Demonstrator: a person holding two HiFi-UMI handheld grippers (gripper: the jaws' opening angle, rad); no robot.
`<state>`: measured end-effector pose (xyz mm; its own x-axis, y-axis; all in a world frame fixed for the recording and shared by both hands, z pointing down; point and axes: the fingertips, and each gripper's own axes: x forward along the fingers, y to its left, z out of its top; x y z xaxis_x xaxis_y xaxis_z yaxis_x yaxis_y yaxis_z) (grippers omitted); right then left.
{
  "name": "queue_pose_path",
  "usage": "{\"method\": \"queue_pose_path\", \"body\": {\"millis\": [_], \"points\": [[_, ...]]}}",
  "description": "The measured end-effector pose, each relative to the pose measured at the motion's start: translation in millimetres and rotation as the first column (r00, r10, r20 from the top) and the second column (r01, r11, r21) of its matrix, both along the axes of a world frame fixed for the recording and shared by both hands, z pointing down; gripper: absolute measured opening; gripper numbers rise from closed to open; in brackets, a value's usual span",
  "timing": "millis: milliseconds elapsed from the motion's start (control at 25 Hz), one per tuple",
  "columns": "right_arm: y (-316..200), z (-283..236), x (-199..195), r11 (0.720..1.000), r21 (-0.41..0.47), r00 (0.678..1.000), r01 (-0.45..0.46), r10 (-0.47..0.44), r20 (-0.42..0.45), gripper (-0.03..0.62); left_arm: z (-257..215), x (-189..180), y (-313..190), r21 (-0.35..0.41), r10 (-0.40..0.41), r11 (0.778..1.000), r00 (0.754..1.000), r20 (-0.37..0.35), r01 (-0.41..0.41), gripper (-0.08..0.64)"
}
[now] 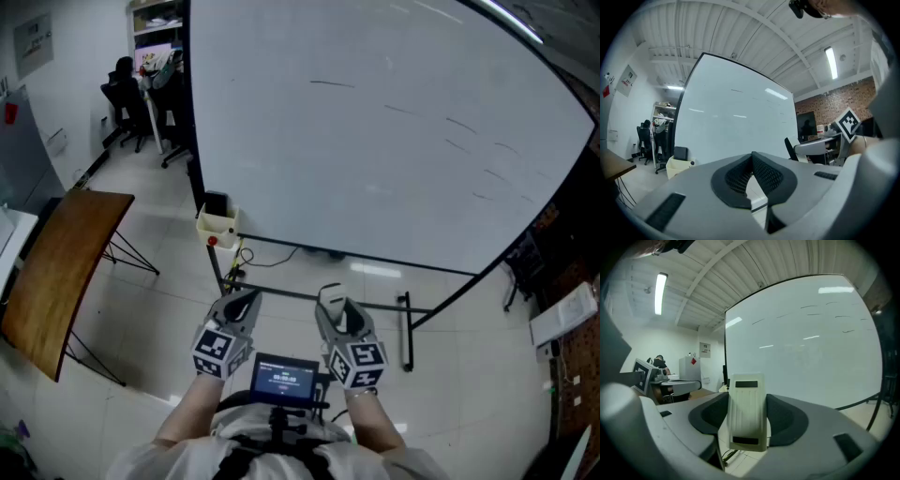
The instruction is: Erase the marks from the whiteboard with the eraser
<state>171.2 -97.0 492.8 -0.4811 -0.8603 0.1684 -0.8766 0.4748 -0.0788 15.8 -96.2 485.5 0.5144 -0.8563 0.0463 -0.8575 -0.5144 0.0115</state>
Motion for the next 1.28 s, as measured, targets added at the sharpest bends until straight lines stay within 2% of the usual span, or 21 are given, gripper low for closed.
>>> {"method": "queue_pose_path", "body": {"millis": [200, 600, 840, 1280], "points": [[-2, 5, 11, 1.000, -0.010, 1.000, 0.001, -0.001, 0.001, 0.267, 3, 12, 1, -0.004, 0.002, 1.000, 1.000, 0.006, -0.002, 0.005], [-36, 0, -3, 1.000, -0.004, 1.000, 0.010, -0.010, 0.008, 0.267, -4, -4, -32, 0.016, -0.002, 1.000, 1.000, 0.018, 0.002, 0.005], [-80, -12, -26, 1.000, 0.011, 1.000, -0.016, 0.016, 0.007, 0.267, -20, -25, -80, 0.037, 0.031, 0.999, 1.000, -0.001, -0.031, 0.005], [-169, -45, -74, 0.986, 0.083, 0.989, -0.148, 0.147, 0.015, 0.267, -41, -79, -190, 0.082, 0.143, 0.986, 0.990, -0.009, -0.142, 0.005]]}}
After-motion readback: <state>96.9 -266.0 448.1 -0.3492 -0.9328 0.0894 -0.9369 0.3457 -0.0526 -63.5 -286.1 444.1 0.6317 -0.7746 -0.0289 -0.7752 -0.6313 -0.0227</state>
